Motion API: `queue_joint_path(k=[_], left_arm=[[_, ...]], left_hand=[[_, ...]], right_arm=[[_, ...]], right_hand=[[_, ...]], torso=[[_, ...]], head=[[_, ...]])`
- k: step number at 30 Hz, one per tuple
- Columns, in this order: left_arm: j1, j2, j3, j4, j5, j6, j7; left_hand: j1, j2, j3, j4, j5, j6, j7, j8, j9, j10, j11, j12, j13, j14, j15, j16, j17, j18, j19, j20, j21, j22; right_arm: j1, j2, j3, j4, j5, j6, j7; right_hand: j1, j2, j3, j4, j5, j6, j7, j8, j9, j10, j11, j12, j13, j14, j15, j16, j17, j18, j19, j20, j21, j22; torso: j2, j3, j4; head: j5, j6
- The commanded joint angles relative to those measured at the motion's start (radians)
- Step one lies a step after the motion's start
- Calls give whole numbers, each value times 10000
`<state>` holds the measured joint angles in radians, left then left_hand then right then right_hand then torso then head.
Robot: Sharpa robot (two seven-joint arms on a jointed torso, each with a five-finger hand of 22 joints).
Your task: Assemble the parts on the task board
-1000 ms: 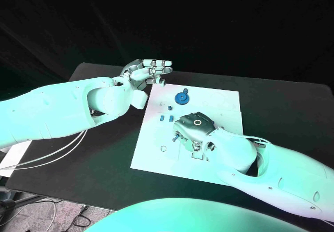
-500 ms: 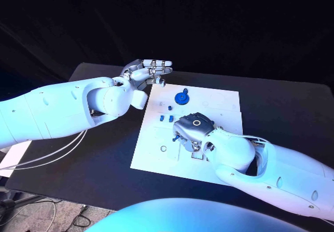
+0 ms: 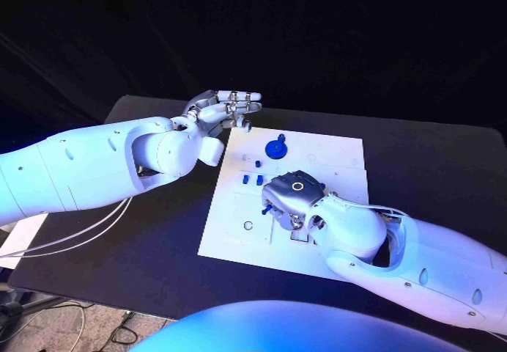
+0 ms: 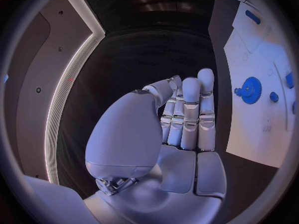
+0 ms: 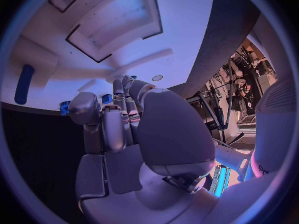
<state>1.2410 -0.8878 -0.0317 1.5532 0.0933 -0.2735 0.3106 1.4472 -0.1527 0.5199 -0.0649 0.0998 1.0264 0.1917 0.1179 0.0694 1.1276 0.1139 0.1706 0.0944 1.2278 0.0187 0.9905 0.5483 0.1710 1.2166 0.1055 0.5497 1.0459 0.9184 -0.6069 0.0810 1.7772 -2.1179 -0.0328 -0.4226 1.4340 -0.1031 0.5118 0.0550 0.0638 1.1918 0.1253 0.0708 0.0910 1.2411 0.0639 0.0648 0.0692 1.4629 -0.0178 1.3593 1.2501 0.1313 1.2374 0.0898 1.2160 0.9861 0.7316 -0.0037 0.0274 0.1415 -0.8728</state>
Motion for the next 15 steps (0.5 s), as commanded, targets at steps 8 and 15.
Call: queue_joint_path(k=[8, 15], left_arm=[[5, 20, 6, -6, -54, 188, 2], [5, 21, 6, -16, -58, 178, -25]], left_hand=[[-34, 25, -10, -55, 66, -51, -8, 66, -15, -94, -5, 37, -17, -73, -27, -47, -15, 96, -58, 24, 52, 10], [-49, 29, -11, -64, 66, -67, -3, 70, -16, -117, 0, 49, -20, -79, -22, -45, -27, 96, -68, 30, 58, 22]], right_arm=[[-16, 31, -29, 84, 39, -23, 195], [-16, 19, -33, 111, 247, -50, 283]], right_hand=[[-82, -3, -5, -54, 24, 48, -3, 34, 14, 63, 3, 42, -13, 510, 33, -12, 5, -107, 44, 19, 40, -1], [-87, 3, 0, -61, 29, 46, -5, 32, 15, 63, 1, 39, -14, 511, 31, -7, 12, -109, 47, 18, 42, 5]], torso=[[-1, 1, -3], [3, -2, 1]], head=[[18, 2], [26, 2]])
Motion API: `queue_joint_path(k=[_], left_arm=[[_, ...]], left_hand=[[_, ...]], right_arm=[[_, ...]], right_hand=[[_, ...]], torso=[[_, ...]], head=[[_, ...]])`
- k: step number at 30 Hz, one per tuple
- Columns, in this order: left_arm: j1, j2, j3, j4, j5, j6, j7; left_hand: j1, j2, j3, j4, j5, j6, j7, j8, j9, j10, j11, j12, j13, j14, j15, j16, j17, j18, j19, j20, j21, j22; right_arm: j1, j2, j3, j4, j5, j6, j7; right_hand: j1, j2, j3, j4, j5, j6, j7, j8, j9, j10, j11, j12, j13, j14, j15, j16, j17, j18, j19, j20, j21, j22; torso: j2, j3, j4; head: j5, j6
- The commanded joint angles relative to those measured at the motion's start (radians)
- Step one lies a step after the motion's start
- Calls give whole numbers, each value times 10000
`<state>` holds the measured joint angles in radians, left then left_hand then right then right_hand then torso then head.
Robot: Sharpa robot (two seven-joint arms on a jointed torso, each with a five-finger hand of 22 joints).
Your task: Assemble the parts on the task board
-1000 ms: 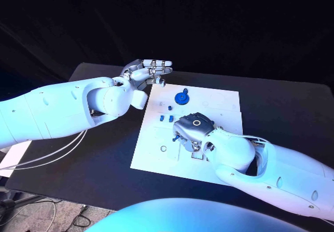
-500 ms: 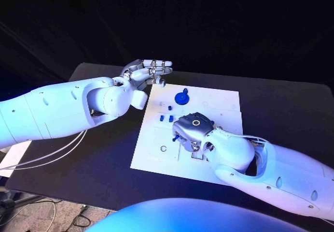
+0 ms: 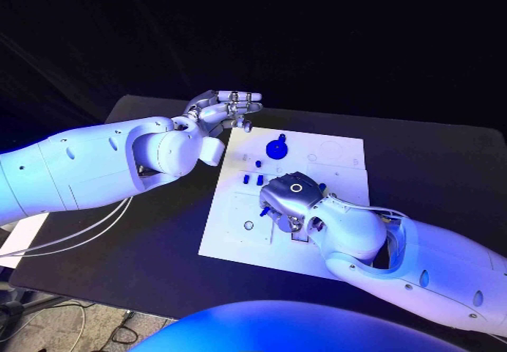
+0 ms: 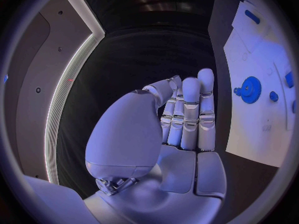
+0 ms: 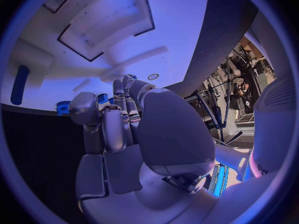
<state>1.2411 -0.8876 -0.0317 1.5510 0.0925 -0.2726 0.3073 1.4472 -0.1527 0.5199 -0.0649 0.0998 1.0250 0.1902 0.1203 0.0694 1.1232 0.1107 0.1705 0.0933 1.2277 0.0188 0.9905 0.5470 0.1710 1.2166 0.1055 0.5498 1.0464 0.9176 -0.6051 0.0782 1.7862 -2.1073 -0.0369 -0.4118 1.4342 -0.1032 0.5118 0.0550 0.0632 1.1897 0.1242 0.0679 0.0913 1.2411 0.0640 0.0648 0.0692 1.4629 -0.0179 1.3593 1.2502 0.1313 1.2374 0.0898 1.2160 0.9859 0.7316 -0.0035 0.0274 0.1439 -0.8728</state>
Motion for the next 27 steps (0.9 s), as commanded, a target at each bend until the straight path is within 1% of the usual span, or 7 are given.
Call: queue_joint_path(k=[1, 11, 16, 22, 23, 26, 27], left_arm=[[5, 19, 6, 5, -54, 168, 2], [5, 21, 6, -6, -72, 164, -38], [5, 28, 6, -14, -73, 171, -53], [5, 13, 6, -14, -94, 175, -81], [5, 1, 5, -13, -123, 178, -90], [5, -45, -11, -2, -165, 180, -113], [5, -75, -35, 13, -185, 182, -133]], left_hand=[[-49, 29, -10, -64, 66, -53, 12, 46, -16, -74, 32, 49, -9, -78, -23, -45, -14, 96, -68, 30, 57, 17], [-48, 30, -9, -68, 67, -57, 12, 47, -16, -78, 33, 52, -10, -79, -22, -45, -16, 96, -70, 30, 59, 19], [-40, 32, -2, -86, 69, -71, 14, 47, -17, -96, 35, 58, -13, -85, -22, -46, -29, 98, -75, 31, 64, 27], [-50, 33, -4, -88, 68, -80, 19, 48, -17, -108, 40, 62, -14, -86, -20, -44, -32, 98, -78, 34, 66, 31], [-74, 32, -12, -82, 65, -87, 24, 51, -17, -120, 45, 68, -16, -85, -14, -39, -33, 96, -81, 39, 69, 36], [-136, 30, -39, -63, 58, -101, 28, 60, -15, -140, 50, 88, -18, -87, -1, -34, -50, 91, -89, 52, 71, 43], [-173, 28, -57, -50, 55, -107, 29, 67, -14, -148, 52, 100, -18, -84, 5, -25, -50, 90, -94, 60, 69, 45]], right_arm=[[-7, -1, -6, 22, 173, -6, 182], [-3, -10, -9, 19, 388, 1, 219], [-2, -14, -9, 12, 357, -196, 179], [-27, -79, -7, 121, 298, -828, 168], [-50, -131, -4, 187, 298, -1042, 180], [-94, -254, 21, 319, 344, -1406, 215], [-119, -339, 57, 400, 426, -1598, 238]], right_hand=[[-88, 5, 0, -61, 35, 68, 6, 61, 12, 63, 0, 40, -14, 510, 31, -7, 11, -108, 47, 18, 42, 7], [-97, 5, -2, -62, 33, 65, 7, 59, 12, 60, 2, 37, -16, 507, 31, -17, -4, -109, 47, 17, 42, 8], [-97, 5, -2, -62, 33, 65, 7, 59, 12, 60, 2, 37, -16, 507, 31, -17, -4, -109, 47, 17, 42, 8], [-116, 12, -3, -62, 33, 61, 9, 56, 12, 55, 5, 33, -18, 510, 31, -4, 15, -117, 68, 16, 64, 46], [-116, 12, -3, -62, 33, 61, 9, 56, 12, 55, 4, 33, -18, 511, 31, -1, 19, -118, 72, 16, 68, 53], [-115, 12, -2, -66, 35, 61, 8, 55, 13, 55, 3, 32, -19, 513, 31, 7, 31, -127, 95, 16, 92, 93], [-115, 12, -2, -66, 35, 61, 8, 55, 13, 55, 3, 32, -19, 513, 31, 7, 31, -127, 97, 16, 94, 97]], torso=[[4, -5, 2], [-1, -5, 2], [-5, 3, 4], [9, 12, 11], [5, 10, 14], [-5, 18, 14], [-14, 21, 5]], head=[[0, 2], [17, 2], [6, 2], [-8, 2], [-16, 2], [-16, 2], [-11, 2]])
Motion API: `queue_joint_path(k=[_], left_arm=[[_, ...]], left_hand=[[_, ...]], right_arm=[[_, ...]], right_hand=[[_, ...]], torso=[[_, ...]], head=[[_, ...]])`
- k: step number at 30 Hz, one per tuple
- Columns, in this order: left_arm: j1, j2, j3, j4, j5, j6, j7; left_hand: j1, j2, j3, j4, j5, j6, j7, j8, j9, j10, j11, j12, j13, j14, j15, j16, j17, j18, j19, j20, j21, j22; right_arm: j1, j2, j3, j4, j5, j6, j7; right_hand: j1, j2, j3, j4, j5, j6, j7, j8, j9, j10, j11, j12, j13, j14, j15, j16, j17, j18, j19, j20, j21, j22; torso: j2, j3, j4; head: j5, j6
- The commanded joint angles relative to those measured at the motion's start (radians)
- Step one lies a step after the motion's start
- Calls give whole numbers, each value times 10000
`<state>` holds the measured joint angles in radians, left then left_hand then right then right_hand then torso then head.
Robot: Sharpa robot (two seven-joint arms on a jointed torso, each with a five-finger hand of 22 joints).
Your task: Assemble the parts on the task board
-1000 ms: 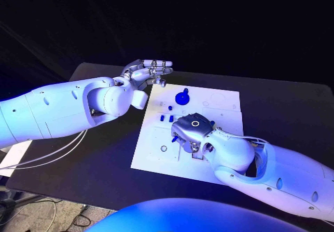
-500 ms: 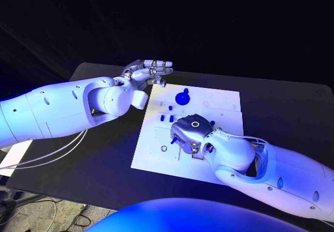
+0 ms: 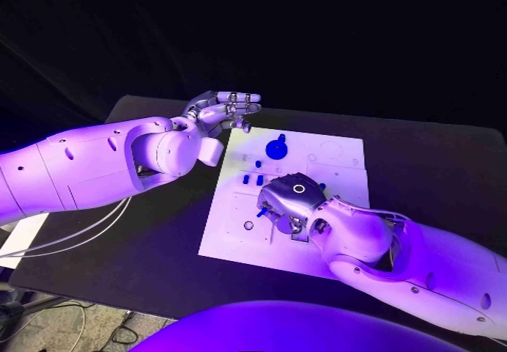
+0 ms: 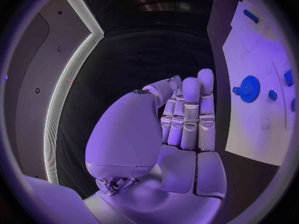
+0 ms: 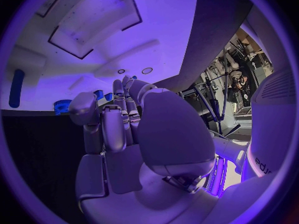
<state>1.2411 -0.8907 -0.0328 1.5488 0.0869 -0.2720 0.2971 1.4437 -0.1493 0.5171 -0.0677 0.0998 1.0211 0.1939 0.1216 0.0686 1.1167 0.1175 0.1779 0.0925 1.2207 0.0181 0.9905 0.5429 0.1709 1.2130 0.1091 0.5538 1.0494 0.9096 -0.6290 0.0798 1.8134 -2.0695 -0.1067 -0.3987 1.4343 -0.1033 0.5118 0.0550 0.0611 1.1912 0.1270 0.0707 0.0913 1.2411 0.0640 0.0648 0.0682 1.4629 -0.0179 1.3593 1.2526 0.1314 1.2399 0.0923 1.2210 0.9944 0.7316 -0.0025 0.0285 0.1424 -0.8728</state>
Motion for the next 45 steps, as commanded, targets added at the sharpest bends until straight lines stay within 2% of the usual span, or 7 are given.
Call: queue_joint_path(k=[1, 7, 11, 18, 23, 30, 45], left_arm=[[5, -77, -47, 55, -166, 184, -56], [-63, -305, -190, 229, -832, 420, -431], [-254, -528, -234, 438, -1605, 649, -746], [-628, -970, -262, 887, -2864, 876, -1215], [-752, -1093, -266, 1158, -4164, 1061, -1630], [-865, -1116, -269, 1472, -5775, 1122, -2162], [-1136, -951, -265, 1663, -6576, 635, -2359]], left_hand=[[-175, -9, -49, -11, 52, -73, -9, 62, -4, -93, -17, 42, -10, -13, 16, -18, -15, 92, -63, 31, 27, 16], [-549, -86, -342, 148, 27, -55, -62, 154, 16, -55, -56, 214, 28, 13, 36, 39, -47, 97, -78, 87, -36, -24], [-820, -160, -652, 291, 20, -35, -107, 233, 26, -57, -90, 343, 67, 35, 30, 74, -73, 112, -60, 108, -128, -105], [-1033, -197, -1332, 466, 13, 236, -292, 566, 110, 175, -254, 834, 281, 199, -72, 324, 164, 134, 78, 58, -328, -308], [-1066, -220, -1907, 527, -3, 533, -515, 971, 253, 443, -478, 1405, 592, 575, -220, 919, 1021, 97, 329, -76, -158, -281], [-1223, -265, -2671, 717, -279, 468, -583, 1272, 348, 308, -519, 1860, 893, 684, -268, 1111, 1246, 43, 534, -139, -86, -297], [-712, 54, -3157, 649, -356, 440, -680, 1726, 479, 190, -617, 2366, 1201, 867, -358, 1337, 1549, -20, 831, -223, 181, -195]], right_arm=[[-58, -166, 79, 185, 126, -1029, 123], [-129, -650, 378, 507, 888, -1476, 189], [-150, -967, 523, 669, 1256, -1570, 189], [-236, -1395, 750, 817, 1797, -1793, 188], [-277, -1452, 809, 774, 2081, -1849, 202], [-318, -1471, 851, 736, 2215, -2118, 205], [-583, -1554, 1109, 857, 2826, -3102, 375]], right_hand=[[-117, 14, -2, -66, 56, 46, -21, 27, 13, 55, 3, 32, -10, 513, 31, 7, 6, -128, 72, -9, 45, 12], [-119, 8, -3, -73, 56, 48, -21, 28, 14, 55, 2, 31, -10, 515, 30, 14, 15, -134, 88, -10, 62, 41], [-127, -4, -8, -79, 54, 47, -20, 27, 14, 52, 3, 28, -12, 515, 30, 11, 10, -134, 89, -10, 62, 41], [-136, -15, -13, -84, 54, 48, -19, 26, 16, 50, 4, 27, -13, 517, 30, 17, 18, -138, 99, -10, 73, 59], [-136, -15, -13, -84, 54, 48, -19, 26, 16, 50, 4, 27, -13, 517, 30, 17, 18, -138, 99, -10, 73, 59], [-136, -15, -13, -84, 54, 48, -19, 26, 16, 50, 4, 27, -13, 517, 30, 17, 18, -138, 99, -10, 73, 59], [-166, -28, -22, -90, 67, 52, -13, 26, 19, 37, 11, 18, -18, 516, 32, 14, 9, -141, 104, -11, 78, 68]], torso=[[-17, 5, -15], [-24, 1, -47], [-37, 9, -78], [-36, 6, -46], [-36, 1, -54], [-24, -1, -40], [-22, 3, -47]], head=[[10, 2], [-5, 100], [-37, 214], [-157, 445], [-197, 618], [-257, 696], [-280, 700]])
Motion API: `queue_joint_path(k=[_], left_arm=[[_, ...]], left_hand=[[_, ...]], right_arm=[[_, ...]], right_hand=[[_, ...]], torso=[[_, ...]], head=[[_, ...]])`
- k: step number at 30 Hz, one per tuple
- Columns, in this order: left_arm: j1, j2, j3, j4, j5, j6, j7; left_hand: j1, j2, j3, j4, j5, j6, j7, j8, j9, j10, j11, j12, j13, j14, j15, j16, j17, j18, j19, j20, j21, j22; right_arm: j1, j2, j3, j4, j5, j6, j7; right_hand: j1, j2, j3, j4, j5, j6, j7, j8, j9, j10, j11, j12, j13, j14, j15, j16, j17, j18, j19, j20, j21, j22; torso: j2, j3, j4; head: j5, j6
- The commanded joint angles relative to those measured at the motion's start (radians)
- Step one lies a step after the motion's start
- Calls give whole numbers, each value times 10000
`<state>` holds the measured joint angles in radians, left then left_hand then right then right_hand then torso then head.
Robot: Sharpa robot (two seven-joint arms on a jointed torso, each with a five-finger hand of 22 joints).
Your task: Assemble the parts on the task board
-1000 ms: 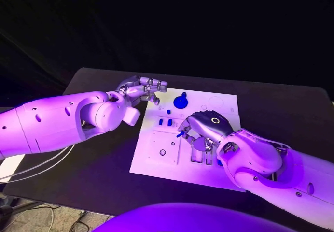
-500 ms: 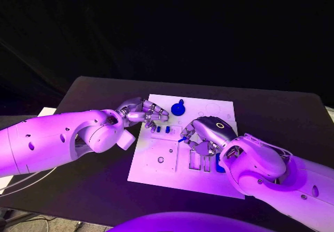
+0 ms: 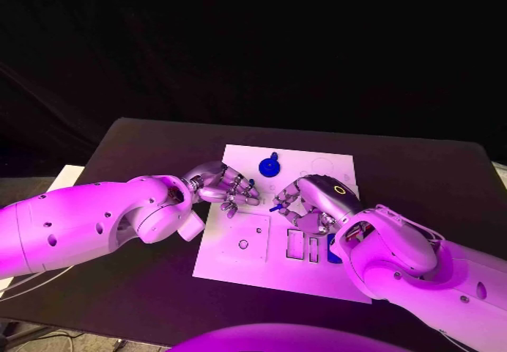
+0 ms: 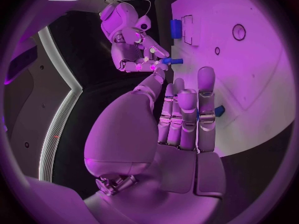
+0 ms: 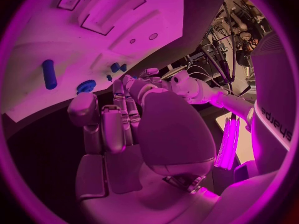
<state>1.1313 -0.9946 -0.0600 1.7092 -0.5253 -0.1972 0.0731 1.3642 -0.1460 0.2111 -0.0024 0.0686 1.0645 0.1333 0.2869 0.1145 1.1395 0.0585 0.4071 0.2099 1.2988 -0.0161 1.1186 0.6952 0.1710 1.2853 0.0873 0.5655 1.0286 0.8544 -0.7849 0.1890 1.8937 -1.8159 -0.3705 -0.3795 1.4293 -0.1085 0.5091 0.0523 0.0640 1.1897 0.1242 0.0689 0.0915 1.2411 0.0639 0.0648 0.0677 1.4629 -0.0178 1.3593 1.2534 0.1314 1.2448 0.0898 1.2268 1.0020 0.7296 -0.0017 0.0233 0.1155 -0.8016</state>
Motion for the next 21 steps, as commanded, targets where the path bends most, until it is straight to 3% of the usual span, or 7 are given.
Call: queue_joint_path(k=[1, 6, 21], left_arm=[[-50, 113, 7, 63, -474, -130, -123], [-81, 187, 10, 87, -528, -270, -160], [-93, 311, 19, 116, -469, -375, -228]], left_hand=[[80, 24, -129, 3, -50, 9, -83, 101, 29, -32, -32, 102, 42, 96, -21, 67, 42, -27, 124, -8, 85, 24], [-16, 13, -412, 95, -152, -11, -116, 262, 74, -37, -64, 264, 135, 163, -41, 144, 143, -45, 209, -32, 172, 69], [-61, 87, -1084, 256, -205, -24, -226, 682, 217, -13, -156, 676, 383, 302, -125, 309, 390, -99, 390, -109, 427, 210]], right_arm=[[-36, 8, 22, 65, 297, -494, 201], [-58, 21, 37, 100, 166, -562, 310], [-68, 93, 42, 176, 33, -604, 413]], right_hand=[[-116, 23, 5, -63, 38, 67, 15, 44, 18, 37, 11, 18, -12, 516, 32, 14, 2, -140, 55, 15, 19, -9], [-121, 18, 6, -72, 53, 65, 16, 42, 19, 27, 12, 13, -15, 517, 34, 17, 5, -139, 50, 15, 13, -18], [-123, 14, 7, -80, 63, 65, 16, 41, 19, 24, 12, 11, -16, 518, 35, 22, 12, -139, 51, 15, 14, -17]], torso=[[-1, -2, 6], [8, 0, -12], [-3, -15, 14]], head=[[-12, -16], [16, -19], [7, -104]])
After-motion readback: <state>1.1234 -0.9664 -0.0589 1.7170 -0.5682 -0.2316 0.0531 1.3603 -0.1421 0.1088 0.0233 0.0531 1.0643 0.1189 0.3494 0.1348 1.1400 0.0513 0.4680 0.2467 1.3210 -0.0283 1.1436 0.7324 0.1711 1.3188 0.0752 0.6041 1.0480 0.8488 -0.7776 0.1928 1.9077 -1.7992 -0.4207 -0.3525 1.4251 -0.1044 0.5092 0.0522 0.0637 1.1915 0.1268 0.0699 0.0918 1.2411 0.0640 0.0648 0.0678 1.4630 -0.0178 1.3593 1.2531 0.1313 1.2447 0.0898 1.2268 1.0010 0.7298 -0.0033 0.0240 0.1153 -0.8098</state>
